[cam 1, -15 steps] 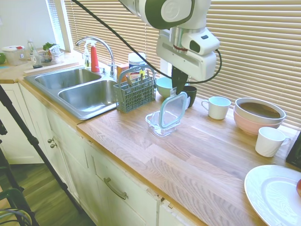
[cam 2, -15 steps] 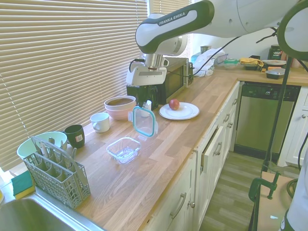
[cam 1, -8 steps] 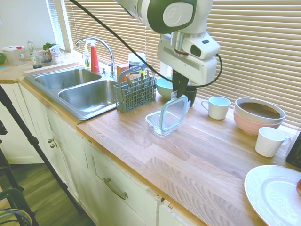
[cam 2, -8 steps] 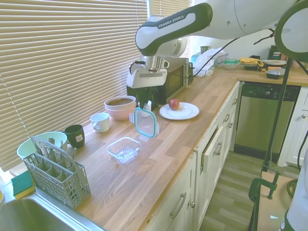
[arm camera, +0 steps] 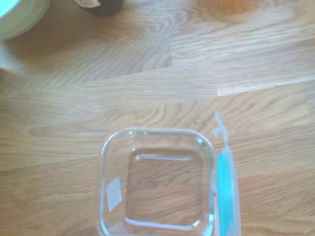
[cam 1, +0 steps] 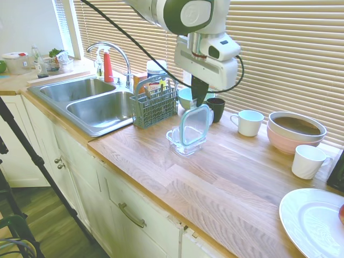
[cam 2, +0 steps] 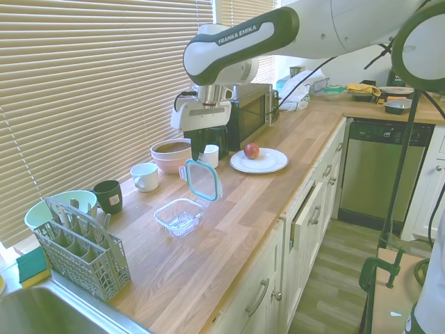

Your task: Cover the lid of the food container

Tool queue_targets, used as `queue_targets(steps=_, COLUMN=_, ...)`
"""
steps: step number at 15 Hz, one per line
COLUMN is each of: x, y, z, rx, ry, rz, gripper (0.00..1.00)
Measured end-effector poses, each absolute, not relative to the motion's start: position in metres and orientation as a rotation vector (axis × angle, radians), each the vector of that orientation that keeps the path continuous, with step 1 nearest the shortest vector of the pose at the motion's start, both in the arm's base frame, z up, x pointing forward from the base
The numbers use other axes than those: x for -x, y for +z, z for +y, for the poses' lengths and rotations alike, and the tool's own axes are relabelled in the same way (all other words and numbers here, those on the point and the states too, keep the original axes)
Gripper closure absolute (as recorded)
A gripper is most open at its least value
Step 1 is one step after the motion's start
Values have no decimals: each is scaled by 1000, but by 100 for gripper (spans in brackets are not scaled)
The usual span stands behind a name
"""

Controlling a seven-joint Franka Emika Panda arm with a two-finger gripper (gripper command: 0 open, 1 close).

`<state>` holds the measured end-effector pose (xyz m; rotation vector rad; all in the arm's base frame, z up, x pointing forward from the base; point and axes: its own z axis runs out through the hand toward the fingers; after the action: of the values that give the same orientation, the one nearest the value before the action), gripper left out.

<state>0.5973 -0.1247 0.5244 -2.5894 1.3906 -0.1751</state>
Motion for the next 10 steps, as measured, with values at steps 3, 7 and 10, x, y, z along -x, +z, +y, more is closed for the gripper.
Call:
queue_targets(steps=3, x=-605, y=523, z=-109, rx=2606, ry=-168, rz=1395, gripper=100)
queue_targets(steps=7, x=-611, y=520, z=-101, rx=2611, ry=-168, rz=1409, gripper=100)
queue_targets(steps=10, x=-605, y=530, z=-116, rx=2589, ry=-191, rz=1438, gripper=100)
